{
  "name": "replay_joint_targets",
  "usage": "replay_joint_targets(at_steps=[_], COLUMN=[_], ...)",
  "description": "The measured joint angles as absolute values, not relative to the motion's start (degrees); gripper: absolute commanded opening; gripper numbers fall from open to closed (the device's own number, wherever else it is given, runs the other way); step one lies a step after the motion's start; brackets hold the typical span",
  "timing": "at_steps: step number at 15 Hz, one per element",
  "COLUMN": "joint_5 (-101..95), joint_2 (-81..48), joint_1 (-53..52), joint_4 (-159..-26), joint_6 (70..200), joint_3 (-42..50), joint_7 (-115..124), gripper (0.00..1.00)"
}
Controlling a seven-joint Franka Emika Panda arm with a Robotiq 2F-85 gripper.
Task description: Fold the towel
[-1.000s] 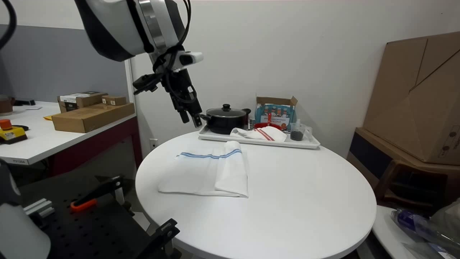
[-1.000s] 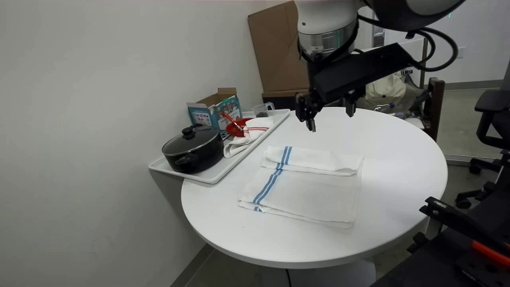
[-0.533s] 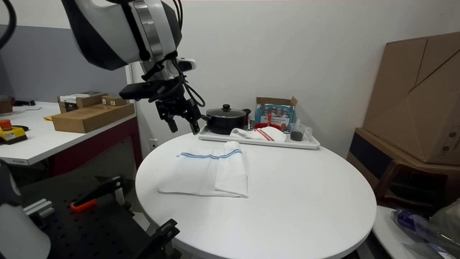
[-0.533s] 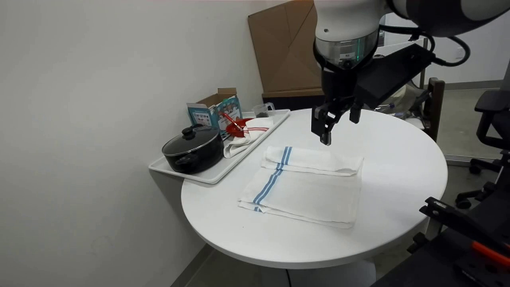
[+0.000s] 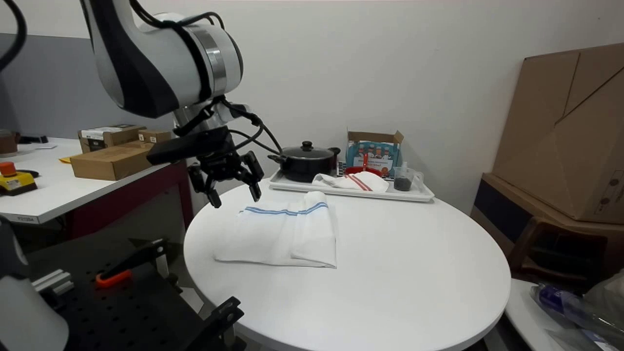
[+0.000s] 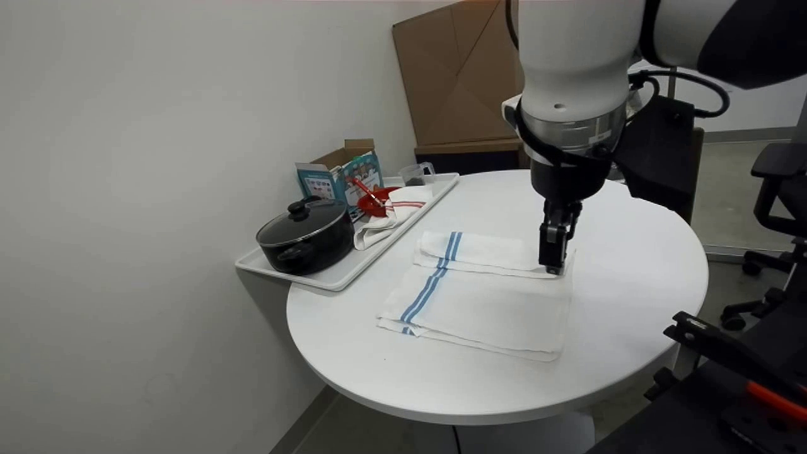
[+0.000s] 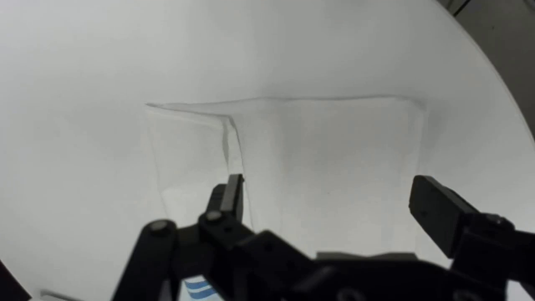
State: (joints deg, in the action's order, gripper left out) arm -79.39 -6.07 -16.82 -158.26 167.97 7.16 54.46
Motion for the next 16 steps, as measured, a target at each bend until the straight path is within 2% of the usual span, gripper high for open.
replay_joint_targets(at_steps=[12,16], joint_5=[-114.3,-120.6], joint_2=[-13.3,-15.6], joint_1=[-17.8,-18.1], joint_4=[-157.9,-157.4], joint_6=[165.6,162.5], joint_3=[5.1,2.7], joint_7=[55.0,55.7], gripper=[1.00,1.00])
